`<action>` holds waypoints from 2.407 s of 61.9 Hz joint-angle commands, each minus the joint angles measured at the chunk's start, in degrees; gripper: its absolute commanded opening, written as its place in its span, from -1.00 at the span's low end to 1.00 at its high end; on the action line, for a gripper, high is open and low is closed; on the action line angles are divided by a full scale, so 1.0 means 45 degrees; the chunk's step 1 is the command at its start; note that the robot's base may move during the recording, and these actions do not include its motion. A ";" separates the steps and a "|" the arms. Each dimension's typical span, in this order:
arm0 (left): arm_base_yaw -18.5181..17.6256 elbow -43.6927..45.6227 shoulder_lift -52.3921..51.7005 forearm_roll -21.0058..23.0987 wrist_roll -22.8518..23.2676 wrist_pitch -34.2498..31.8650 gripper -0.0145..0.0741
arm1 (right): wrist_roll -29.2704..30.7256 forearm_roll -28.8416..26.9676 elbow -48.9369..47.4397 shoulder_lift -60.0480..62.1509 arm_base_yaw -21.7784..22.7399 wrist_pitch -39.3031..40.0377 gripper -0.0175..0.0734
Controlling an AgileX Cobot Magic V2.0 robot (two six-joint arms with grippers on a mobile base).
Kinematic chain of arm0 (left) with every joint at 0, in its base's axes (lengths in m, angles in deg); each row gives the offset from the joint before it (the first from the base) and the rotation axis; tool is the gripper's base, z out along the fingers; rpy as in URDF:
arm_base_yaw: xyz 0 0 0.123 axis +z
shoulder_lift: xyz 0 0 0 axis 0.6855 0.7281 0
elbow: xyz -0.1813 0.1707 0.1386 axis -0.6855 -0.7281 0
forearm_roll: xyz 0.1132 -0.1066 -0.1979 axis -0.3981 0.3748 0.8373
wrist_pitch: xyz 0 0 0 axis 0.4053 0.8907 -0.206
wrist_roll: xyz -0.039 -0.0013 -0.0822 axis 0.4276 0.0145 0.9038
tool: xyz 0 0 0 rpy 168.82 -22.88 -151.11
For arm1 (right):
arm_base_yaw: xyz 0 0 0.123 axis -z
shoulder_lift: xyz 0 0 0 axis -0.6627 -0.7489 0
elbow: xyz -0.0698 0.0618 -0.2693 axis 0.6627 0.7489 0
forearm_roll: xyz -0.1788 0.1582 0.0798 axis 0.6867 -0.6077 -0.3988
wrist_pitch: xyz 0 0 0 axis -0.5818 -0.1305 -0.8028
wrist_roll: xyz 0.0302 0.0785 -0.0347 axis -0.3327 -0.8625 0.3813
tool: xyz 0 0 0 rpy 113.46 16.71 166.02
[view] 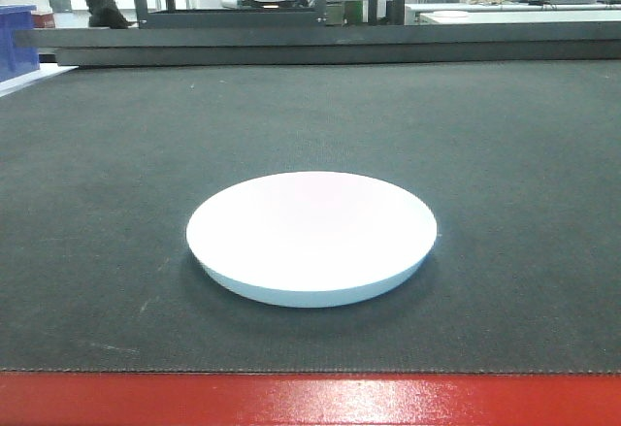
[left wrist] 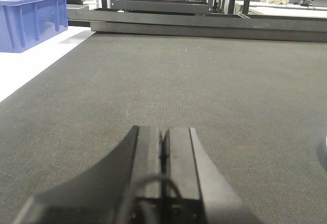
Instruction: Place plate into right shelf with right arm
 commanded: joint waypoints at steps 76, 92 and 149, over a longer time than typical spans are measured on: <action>-0.0026 -0.0131 -0.0130 0.0104 0.0090 -0.1147 -0.96 | 0.0379 -0.0519 -0.5513 -0.3714 0.0037 -0.3330 -0.50; -0.0026 -0.0131 -0.0130 0.0104 0.0090 -0.1147 -0.96 | 0.0380 -0.2685 -0.6937 -0.7706 -0.0081 -0.3603 -0.50; -0.0026 -0.0131 -0.0130 0.0104 0.0090 -0.1147 -0.96 | -0.4043 0.0129 -1.4219 -1.8379 -0.5682 -0.9666 0.14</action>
